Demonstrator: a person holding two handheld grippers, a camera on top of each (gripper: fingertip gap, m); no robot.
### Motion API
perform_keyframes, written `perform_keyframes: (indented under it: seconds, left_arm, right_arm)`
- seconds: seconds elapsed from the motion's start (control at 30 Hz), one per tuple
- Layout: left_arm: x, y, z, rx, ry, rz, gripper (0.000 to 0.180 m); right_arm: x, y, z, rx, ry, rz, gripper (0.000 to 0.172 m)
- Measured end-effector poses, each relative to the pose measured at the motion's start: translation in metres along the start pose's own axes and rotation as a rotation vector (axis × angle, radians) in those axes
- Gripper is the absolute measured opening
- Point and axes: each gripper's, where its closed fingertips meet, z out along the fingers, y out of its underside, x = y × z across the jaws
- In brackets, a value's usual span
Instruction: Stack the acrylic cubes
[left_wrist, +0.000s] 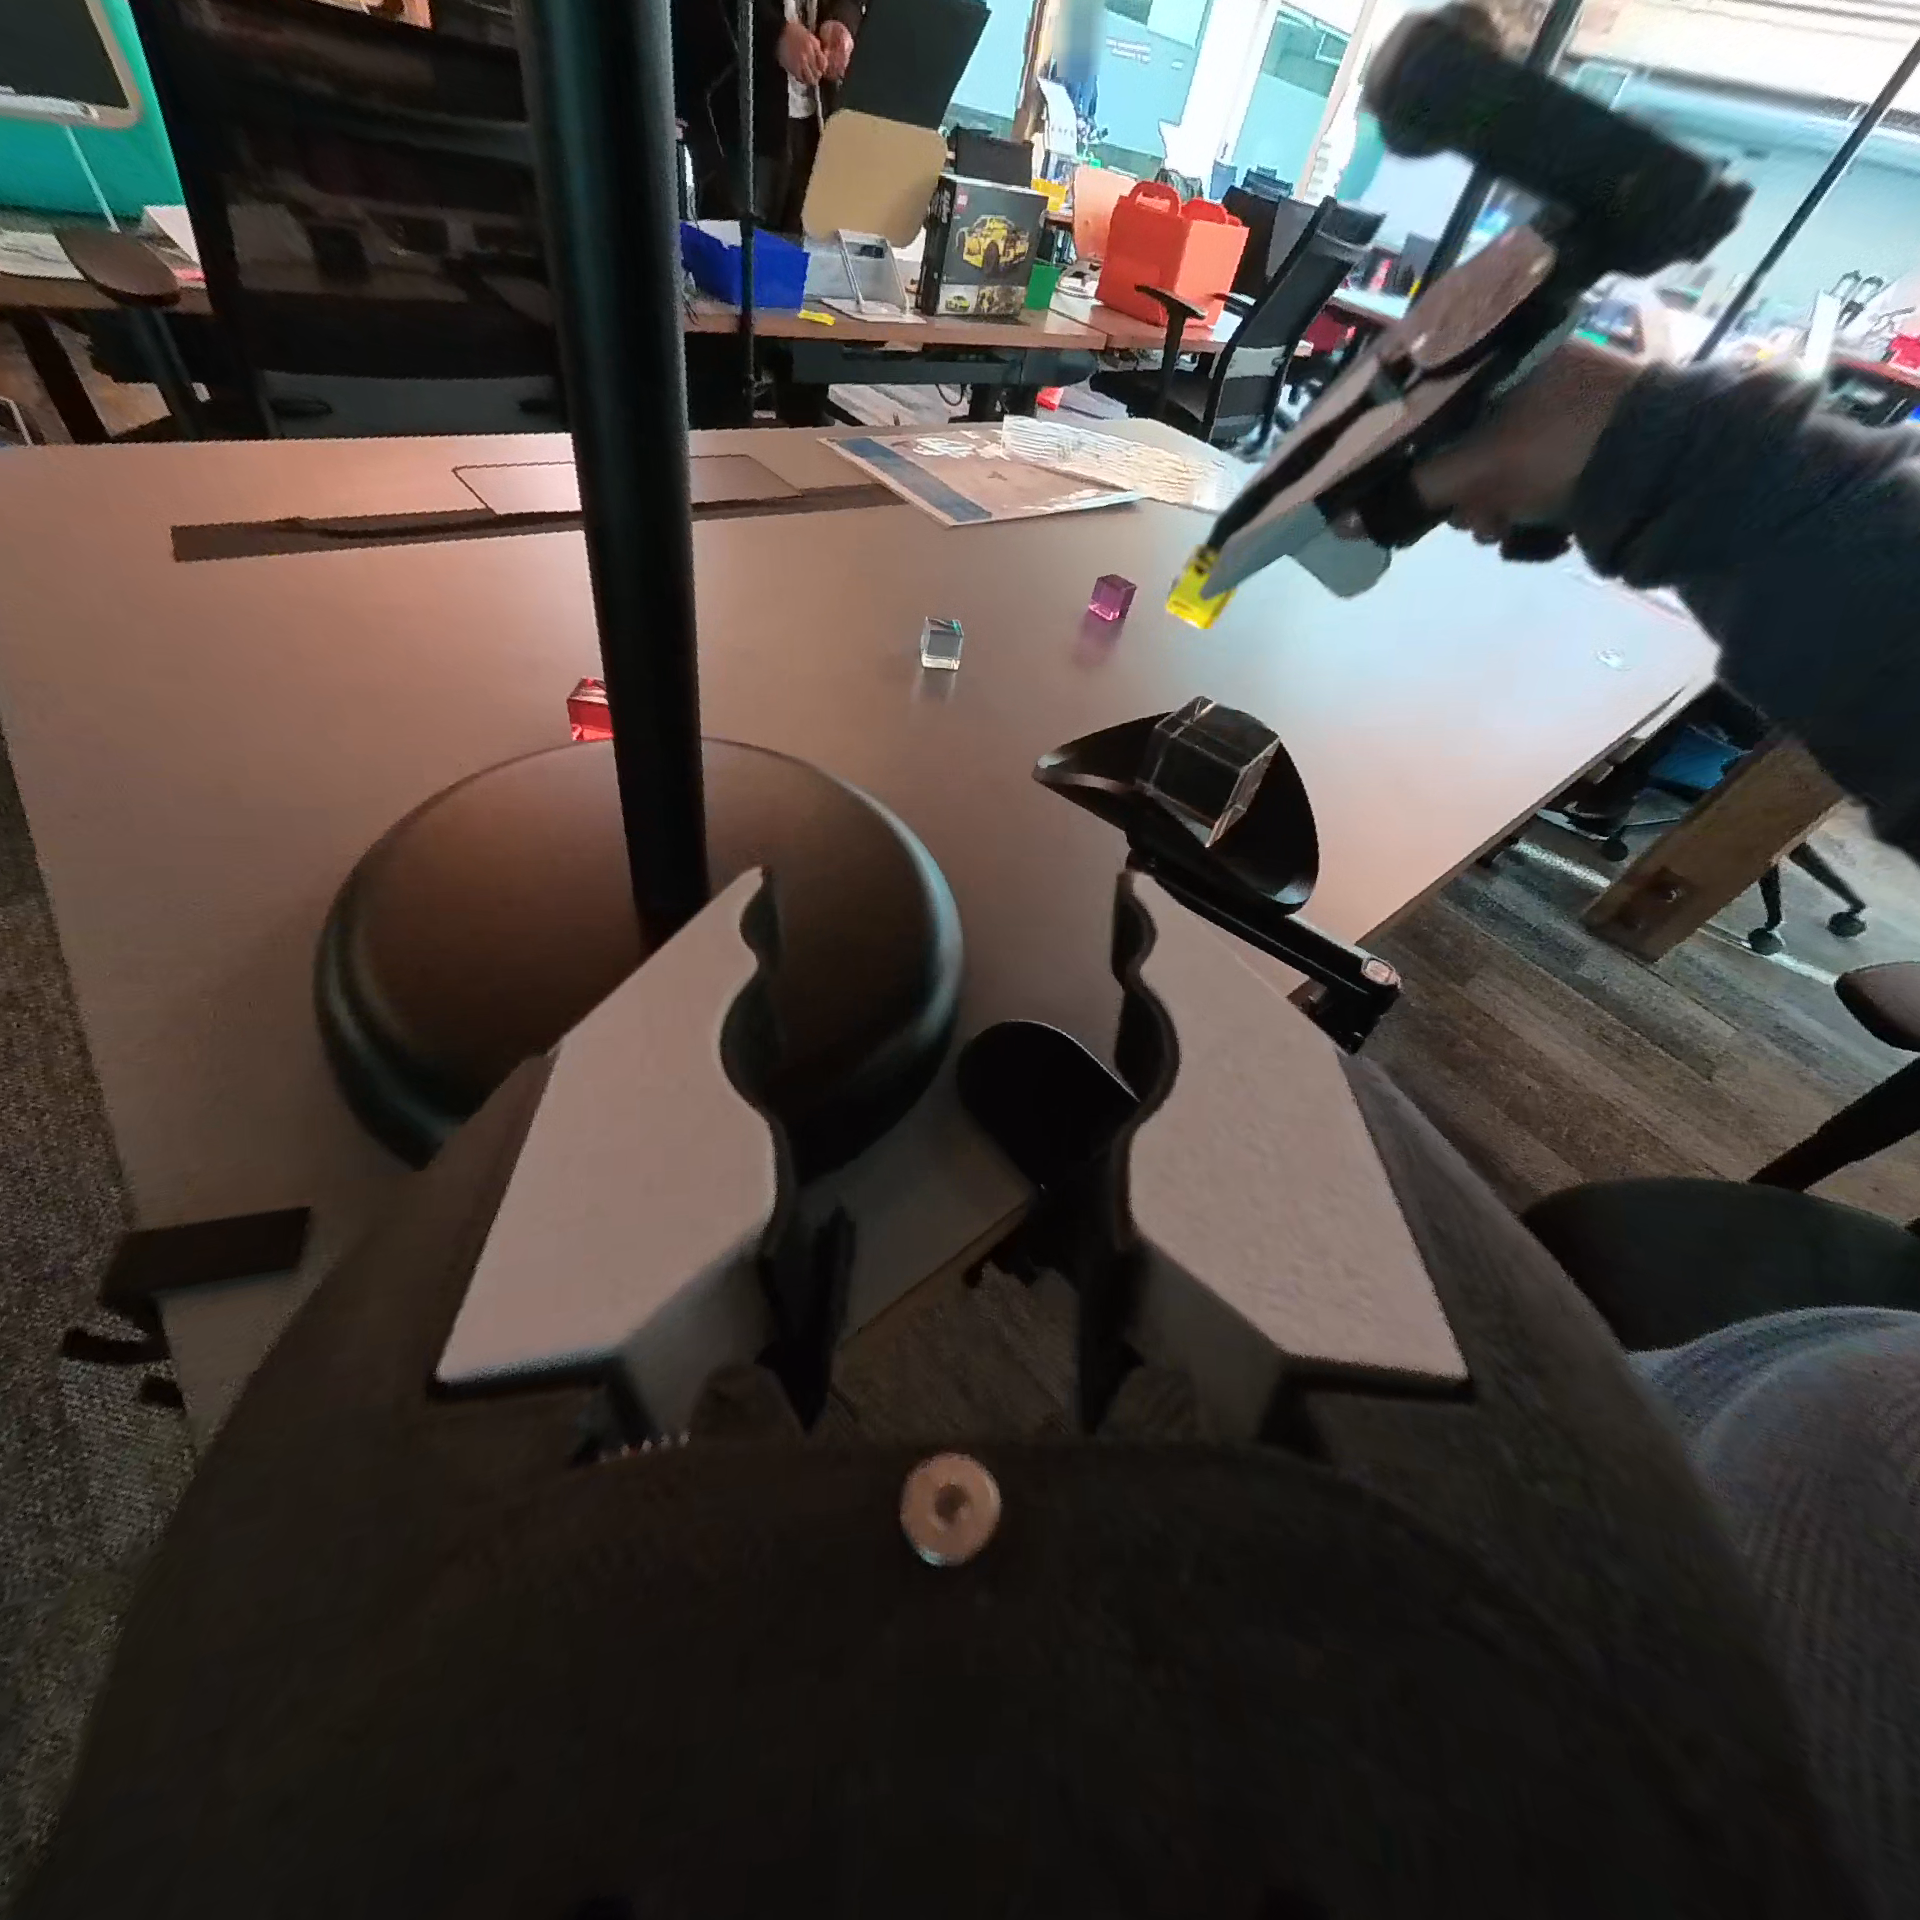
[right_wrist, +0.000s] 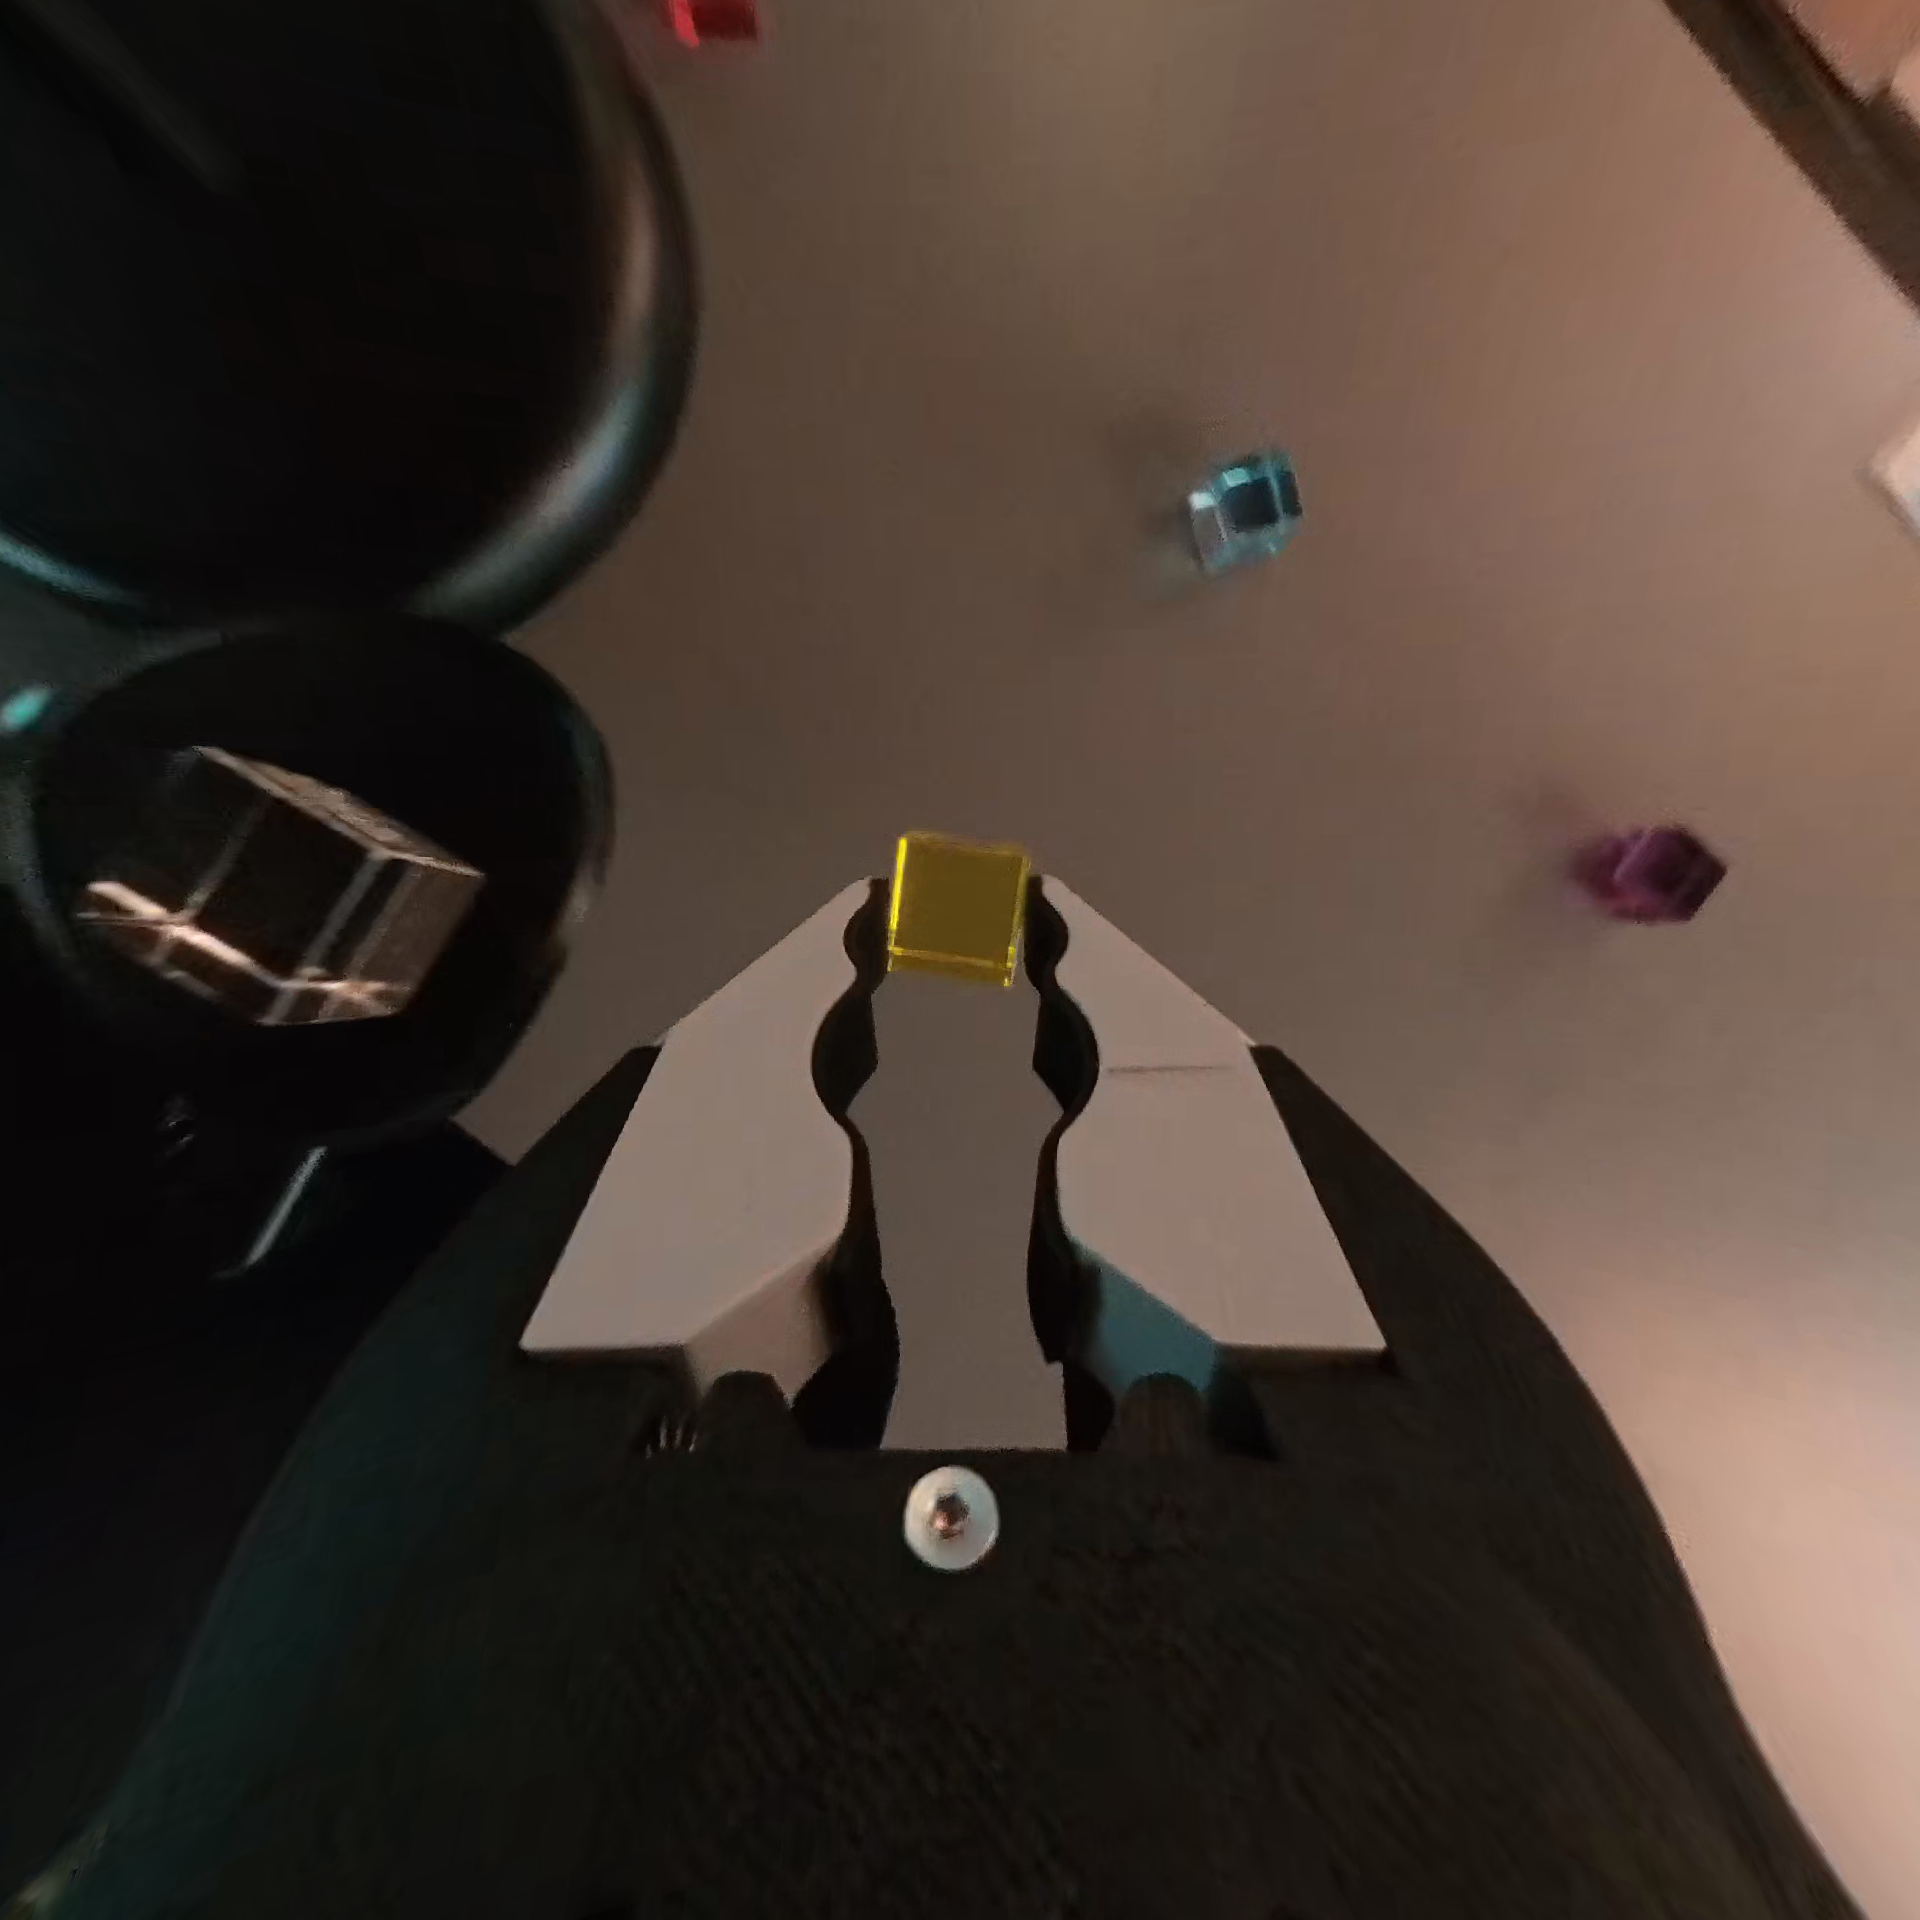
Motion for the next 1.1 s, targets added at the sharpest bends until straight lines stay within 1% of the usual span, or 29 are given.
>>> perform_keyframes:
  seconds: [0.2, 0.33, 0.47, 0.63, 0.8, 1.1]
  left_arm:
    - [0.001, 0.004, -0.001, -0.01, 0.003, -0.011, 0.065]
    - [0.001, 0.007, -0.003, -0.016, -0.004, -0.018, 0.069]
    - [0.002, 0.008, -0.005, -0.015, -0.004, -0.023, 0.069]
    - [0.002, 0.009, -0.007, -0.012, -0.002, -0.026, 0.069]
    - [0.003, 0.008, -0.009, -0.006, -0.003, -0.03, 0.069]
    - [0.005, 0.009, -0.012, -0.011, -0.002, -0.026, 0.069]
  right_arm:
    - [-0.045, -0.039, -0.023, 0.061, -0.131, -0.214, 0.024]
    - [-0.071, -0.052, -0.035, 0.069, -0.22, -0.306, 0.024]
    - [-0.093, -0.057, -0.044, 0.071, -0.301, -0.407, 0.024]
    - [-0.125, -0.054, -0.048, 0.078, -0.406, -0.614, 0.024]
    - [-0.142, -0.042, -0.045, 0.009, -0.473, -0.744, 0.023]
    - [-0.141, -0.017, -0.029, -0.144, -0.495, -0.893, 0.024]
